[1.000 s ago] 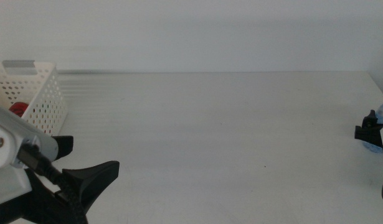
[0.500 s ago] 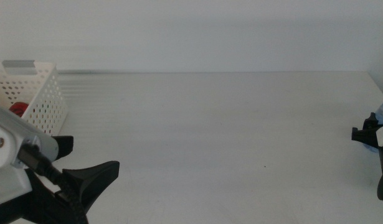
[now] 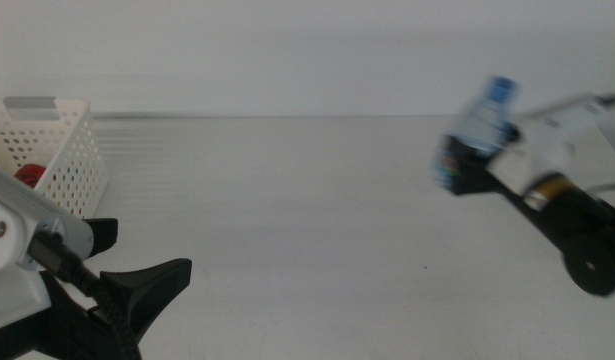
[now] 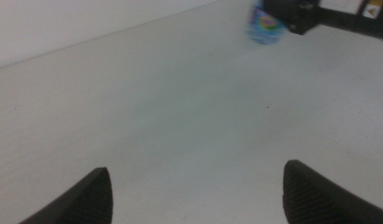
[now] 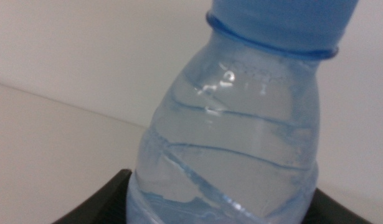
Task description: Use arms to grab the bottles and put them into the dustbin to the left of the table.
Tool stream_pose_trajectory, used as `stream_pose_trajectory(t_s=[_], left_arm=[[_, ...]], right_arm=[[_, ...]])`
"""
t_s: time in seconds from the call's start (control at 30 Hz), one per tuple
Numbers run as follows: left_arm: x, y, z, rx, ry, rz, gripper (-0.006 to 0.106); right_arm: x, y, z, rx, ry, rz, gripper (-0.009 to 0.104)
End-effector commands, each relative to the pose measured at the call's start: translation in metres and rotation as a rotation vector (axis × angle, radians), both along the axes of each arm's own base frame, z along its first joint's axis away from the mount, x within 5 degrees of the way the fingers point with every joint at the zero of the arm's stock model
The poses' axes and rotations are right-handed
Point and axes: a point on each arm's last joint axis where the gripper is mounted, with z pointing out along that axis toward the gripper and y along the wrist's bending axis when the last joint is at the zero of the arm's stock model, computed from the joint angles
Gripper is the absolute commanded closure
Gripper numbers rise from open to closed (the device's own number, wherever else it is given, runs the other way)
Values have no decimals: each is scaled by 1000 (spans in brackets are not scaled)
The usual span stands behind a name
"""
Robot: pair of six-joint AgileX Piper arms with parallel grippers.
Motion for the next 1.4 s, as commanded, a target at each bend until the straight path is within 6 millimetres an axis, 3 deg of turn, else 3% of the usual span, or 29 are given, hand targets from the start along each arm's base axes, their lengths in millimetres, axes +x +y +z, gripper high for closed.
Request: stream_pose_trajectory(t_s=[0.0, 0.07, 0.23, 0.37, 0.5, 0.77, 0.97, 1.1, 1.13, 1.2, 1.3, 1.37], left_arm=[[1, -1, 16, -73, -80, 4, 10], [1, -1, 16, -73, -80, 4, 10], [1, -1, 16, -73, -80, 4, 10], [1, -1, 16, -73, -80, 4, 10], [1, -1, 16, -73, -80, 4, 10], [1, -1, 16, -73, -80, 4, 10], [1, -1, 16, -73, -80, 4, 10], [1, -1, 16, -73, -80, 4, 10], [1, -1, 16, -73, -80, 4, 10], [1, -1, 16, -73, -80, 4, 10], [1, -1, 16, -73, -80, 4, 10], [1, -1, 16, -73, -80, 4, 10]], right_arm=[[1, 35, 52, 64, -185, 197, 95], [0, 72, 64, 74, -163, 374, 95], [-7, 143, 75, 50, -85, 627, 95], [-16, 178, 67, 63, -44, 715, 95], [-26, 200, 50, 45, -11, 770, 95], [-32, 216, 19, -5, 34, 806, 95], [-33, 217, 17, -24, 25, 806, 87], [-33, 217, 17, -20, 31, 806, 66], [-34, 217, 17, -2, 50, 814, 44], [-35, 217, 18, 10, 82, 824, 28], [-38, 216, 21, 6, 129, 832, 14], [-40, 214, 27, -4, 163, 826, 12]])
